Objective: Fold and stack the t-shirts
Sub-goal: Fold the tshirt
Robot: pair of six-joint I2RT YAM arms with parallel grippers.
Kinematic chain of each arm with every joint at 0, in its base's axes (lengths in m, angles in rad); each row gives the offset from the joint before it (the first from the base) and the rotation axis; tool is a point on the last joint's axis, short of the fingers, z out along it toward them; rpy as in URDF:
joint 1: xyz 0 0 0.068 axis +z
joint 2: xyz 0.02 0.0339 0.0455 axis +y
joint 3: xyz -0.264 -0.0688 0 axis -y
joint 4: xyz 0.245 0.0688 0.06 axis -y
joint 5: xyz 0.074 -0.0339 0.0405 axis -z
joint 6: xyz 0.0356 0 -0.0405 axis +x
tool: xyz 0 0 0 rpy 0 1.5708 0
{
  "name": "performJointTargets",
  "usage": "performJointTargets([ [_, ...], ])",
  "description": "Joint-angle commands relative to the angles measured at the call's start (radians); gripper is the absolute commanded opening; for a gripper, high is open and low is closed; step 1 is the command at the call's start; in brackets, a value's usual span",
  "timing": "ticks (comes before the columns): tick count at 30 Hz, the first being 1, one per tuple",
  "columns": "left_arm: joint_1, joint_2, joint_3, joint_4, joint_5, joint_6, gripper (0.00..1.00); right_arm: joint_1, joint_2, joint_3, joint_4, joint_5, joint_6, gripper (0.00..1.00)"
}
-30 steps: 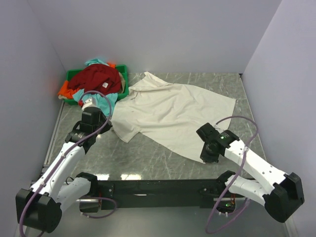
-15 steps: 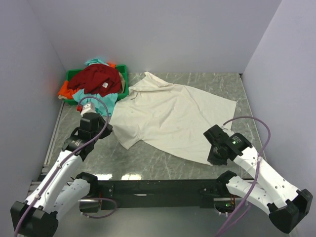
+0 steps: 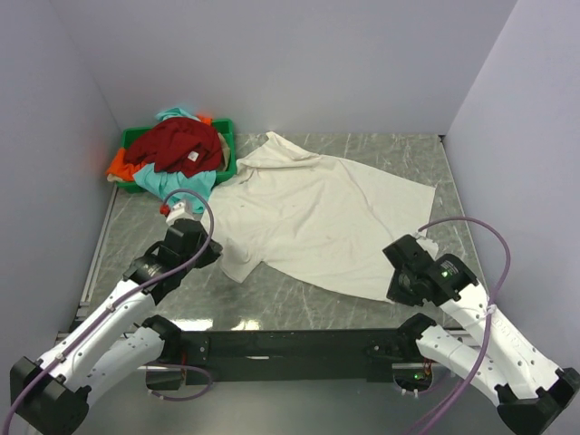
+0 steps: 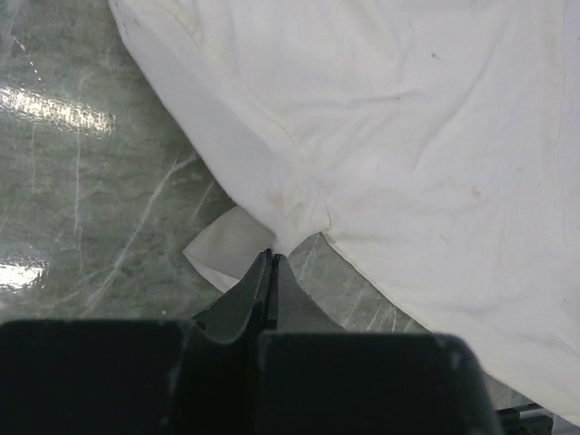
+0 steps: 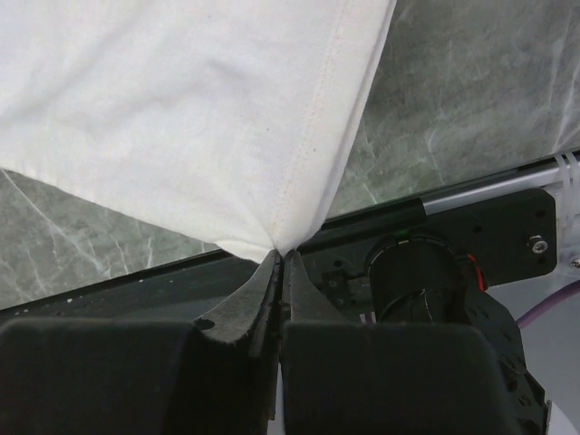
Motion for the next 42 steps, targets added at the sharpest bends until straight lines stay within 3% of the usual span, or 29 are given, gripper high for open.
performJointTargets([
  [1, -0.01, -0.018, 0.02, 0.0, -0.05, -0.025, 0.0, 0.007, -0.01, 0.043, -0.099, 0.017, -0.009, 0.0],
  [13, -0.008, 0.163, 0.143, 0.109, -0.037, 0.055, 0.0, -0.015, 0.11, 0.036, 0.136, 0.0, -0.016, 0.0],
  [19, 0.005, 0.293, 0.232, 0.16, -0.02, 0.113, 0.0, -0.167, 0.191, -0.013, 0.295, -0.084, -0.107, 0.0],
  [28, 0.159, 0.431, 0.296, 0.271, 0.129, 0.186, 0.0, -0.414, 0.266, 0.004, 0.395, -0.112, -0.206, 0.0],
  [42, 0.256, 0.666, 0.466, 0.365, 0.267, 0.234, 0.0, -0.612, 0.469, 0.024, 0.519, -0.124, -0.289, 0.0],
])
